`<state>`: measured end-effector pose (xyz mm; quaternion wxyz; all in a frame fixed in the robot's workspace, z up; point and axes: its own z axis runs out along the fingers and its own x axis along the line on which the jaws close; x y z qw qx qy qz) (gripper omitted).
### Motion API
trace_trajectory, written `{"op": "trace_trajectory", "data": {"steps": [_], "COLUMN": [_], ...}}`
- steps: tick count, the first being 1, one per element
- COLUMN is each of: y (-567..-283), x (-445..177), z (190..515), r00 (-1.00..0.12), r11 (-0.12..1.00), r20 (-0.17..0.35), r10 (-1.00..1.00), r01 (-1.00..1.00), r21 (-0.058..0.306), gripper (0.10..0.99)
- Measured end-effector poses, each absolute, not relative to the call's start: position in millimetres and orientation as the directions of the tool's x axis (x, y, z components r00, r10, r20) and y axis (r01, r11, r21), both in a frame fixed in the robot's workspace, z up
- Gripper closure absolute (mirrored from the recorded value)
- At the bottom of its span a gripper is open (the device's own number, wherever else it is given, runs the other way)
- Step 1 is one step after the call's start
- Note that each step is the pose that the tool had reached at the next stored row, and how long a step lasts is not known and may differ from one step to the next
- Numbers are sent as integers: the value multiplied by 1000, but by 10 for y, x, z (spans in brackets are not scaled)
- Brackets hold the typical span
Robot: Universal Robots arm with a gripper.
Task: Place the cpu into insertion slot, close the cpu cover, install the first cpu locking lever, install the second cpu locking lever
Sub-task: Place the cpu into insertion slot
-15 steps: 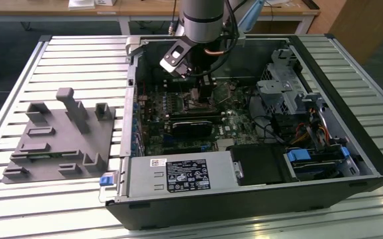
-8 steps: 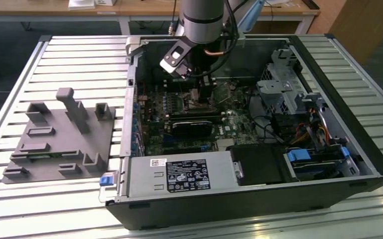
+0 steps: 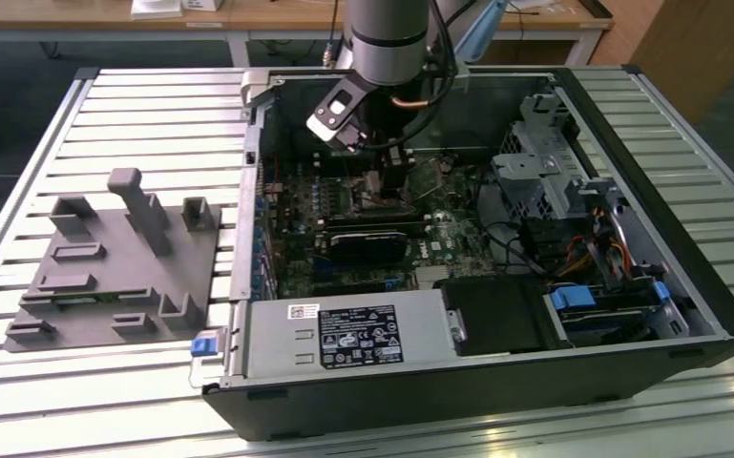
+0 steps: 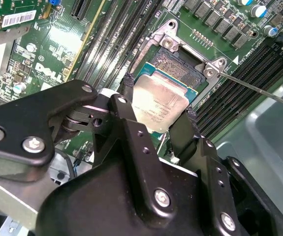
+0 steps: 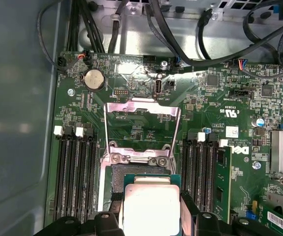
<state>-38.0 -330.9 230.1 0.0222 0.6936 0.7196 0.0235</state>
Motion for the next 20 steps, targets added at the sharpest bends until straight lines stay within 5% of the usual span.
{"op": "trace_trajectory", "data": {"steps": [20], "y": [-3295], "x": [-380], "z": [2221], "r00": [-37], "r11": [37], "r20": [-2], "r10": [999], "r01": [997], "r21": [65], "gripper": [545]}}
